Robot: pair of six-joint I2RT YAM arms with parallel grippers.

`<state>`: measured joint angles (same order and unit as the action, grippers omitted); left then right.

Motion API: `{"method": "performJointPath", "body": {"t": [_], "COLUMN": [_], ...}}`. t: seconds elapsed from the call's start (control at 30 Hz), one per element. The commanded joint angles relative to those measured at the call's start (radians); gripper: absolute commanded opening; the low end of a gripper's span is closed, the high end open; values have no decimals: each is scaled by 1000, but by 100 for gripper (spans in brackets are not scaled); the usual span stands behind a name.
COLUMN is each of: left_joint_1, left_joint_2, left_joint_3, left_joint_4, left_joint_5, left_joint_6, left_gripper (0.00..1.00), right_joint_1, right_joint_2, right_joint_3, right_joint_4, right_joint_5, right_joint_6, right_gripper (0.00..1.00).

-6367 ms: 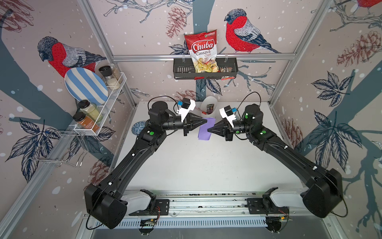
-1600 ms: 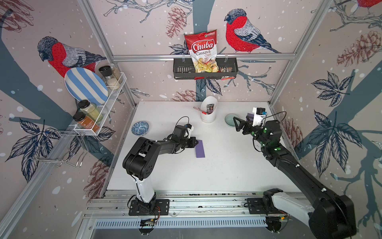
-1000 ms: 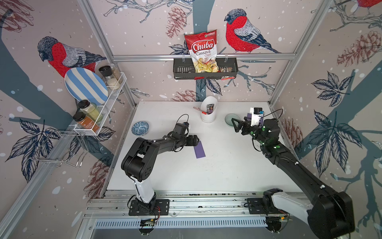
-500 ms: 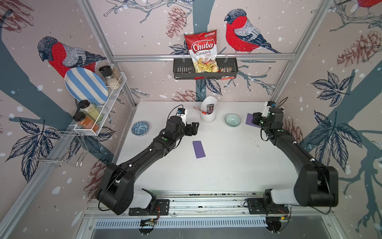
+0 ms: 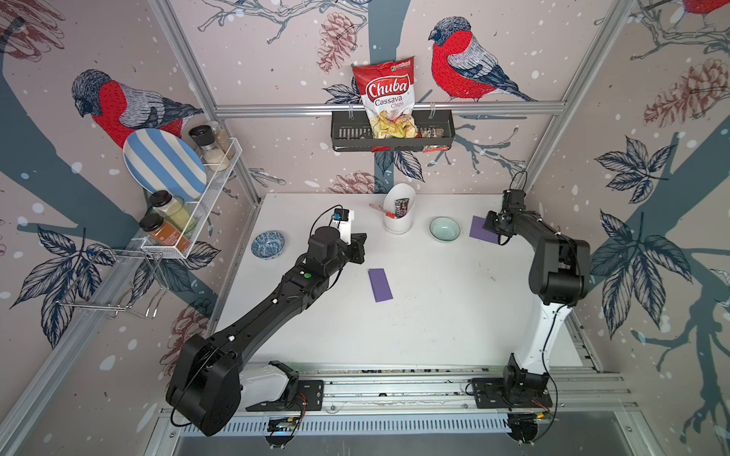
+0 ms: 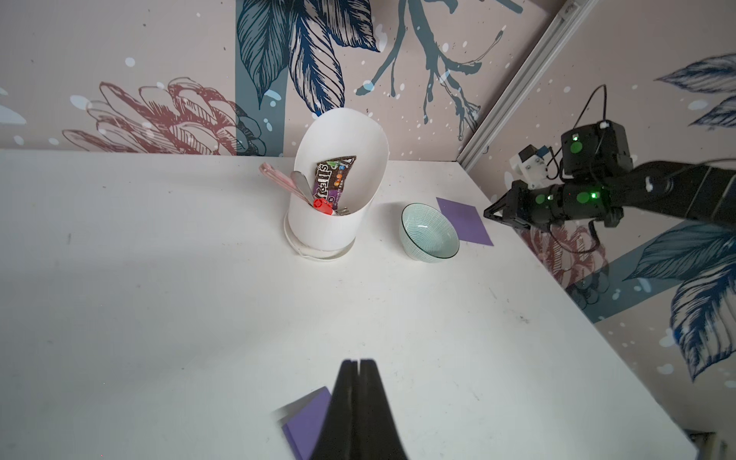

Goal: Fold the square paper along the opposite sides
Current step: Move the paper at the center of the board.

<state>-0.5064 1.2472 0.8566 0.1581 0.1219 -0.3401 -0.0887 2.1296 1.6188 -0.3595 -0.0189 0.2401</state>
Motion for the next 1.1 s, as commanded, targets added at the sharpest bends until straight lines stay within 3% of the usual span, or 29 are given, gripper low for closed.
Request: {"method": "performJointPath", "body": {"t": [0.0, 0.3, 0.43, 0.77, 1.07], "left_joint_1": [-1, -1, -1, -1, -2], "left_joint_2": [-5, 12, 19, 31, 19], "left_joint_3": [-5, -11, -9, 1, 4], "left_joint_4": [68, 86, 86, 77, 72], "left_joint_5": [22, 39, 42, 66, 94], "left_joint_6": [5, 11, 12, 13, 1], "left_gripper": [0, 0, 0, 0, 0], "right_joint_1": [-16, -14, 12, 158, 309], "right_joint_2": [80, 306, 325, 140, -57], "right_joint_3": [87, 372, 382, -13, -334], "right_joint_4": [-108, -276, -322, -252, -205], "right_joint_5": [38, 99, 139, 296, 324], "right_joint_6": [-34, -86, -112, -127, -75], "right_gripper": [0, 0, 0, 0, 0]}}
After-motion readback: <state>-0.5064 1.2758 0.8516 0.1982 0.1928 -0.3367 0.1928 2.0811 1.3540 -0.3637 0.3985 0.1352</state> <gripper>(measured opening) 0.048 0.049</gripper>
